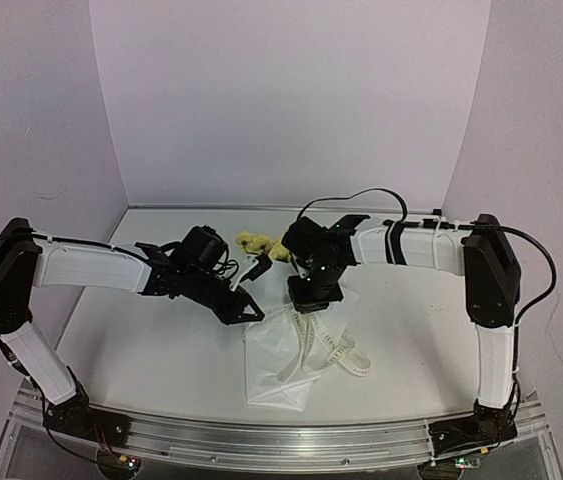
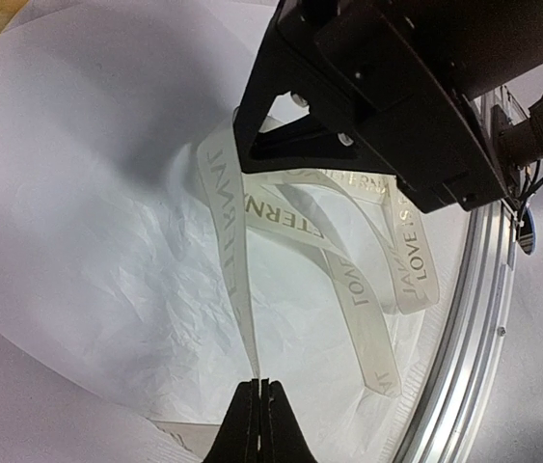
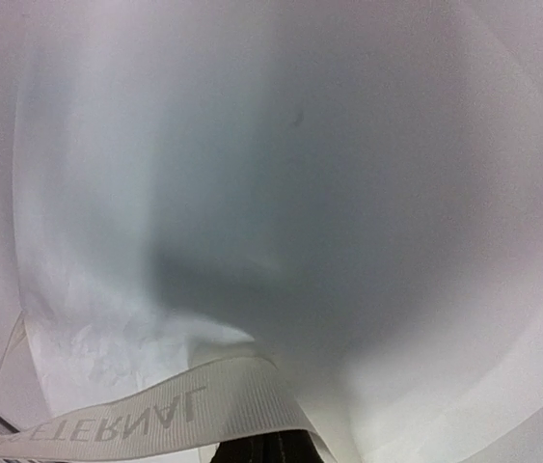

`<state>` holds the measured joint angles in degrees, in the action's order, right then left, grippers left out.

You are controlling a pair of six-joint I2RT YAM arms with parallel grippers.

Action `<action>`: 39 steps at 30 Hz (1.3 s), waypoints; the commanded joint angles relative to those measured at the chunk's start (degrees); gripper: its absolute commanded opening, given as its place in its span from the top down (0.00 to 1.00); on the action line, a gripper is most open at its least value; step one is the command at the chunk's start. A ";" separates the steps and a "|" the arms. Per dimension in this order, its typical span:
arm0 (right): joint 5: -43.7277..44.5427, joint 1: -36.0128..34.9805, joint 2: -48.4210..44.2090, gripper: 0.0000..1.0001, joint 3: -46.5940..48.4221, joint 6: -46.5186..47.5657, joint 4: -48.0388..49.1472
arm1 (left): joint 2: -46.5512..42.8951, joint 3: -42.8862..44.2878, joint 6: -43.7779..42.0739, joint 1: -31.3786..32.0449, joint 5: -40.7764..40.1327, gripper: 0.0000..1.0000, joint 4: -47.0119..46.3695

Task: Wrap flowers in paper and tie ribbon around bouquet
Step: Place the right side of the ribbon on the folded bouquet, then tie the ribbon around the folded bouquet.

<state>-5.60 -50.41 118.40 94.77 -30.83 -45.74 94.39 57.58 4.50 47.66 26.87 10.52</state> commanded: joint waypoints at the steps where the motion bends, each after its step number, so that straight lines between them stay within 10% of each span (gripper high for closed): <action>1: 0.83 -0.20 -4.93 1.00 -0.04 1.03 2.68 | -0.78 0.77 -0.46 -0.13 0.81 1.00 -0.54; 6: 1.90 -1.37 -6.65 0.96 -3.23 3.16 -0.26 | -0.44 1.03 -0.33 -0.11 1.51 1.00 -0.85; 17: 2.71 -2.71 -13.86 0.55 -6.34 5.34 -6.51 | 0.80 1.58 -0.47 -0.11 2.54 1.00 -0.86; 39: -3.47 -5.58 -2.69 0.71 -1.97 -6.54 -3.56 | 0.37 1.00 -0.34 -0.11 1.72 1.00 -1.53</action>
<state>-8.36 -56.15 114.57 90.44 -34.35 -50.44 95.33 57.60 4.51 47.67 28.42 10.44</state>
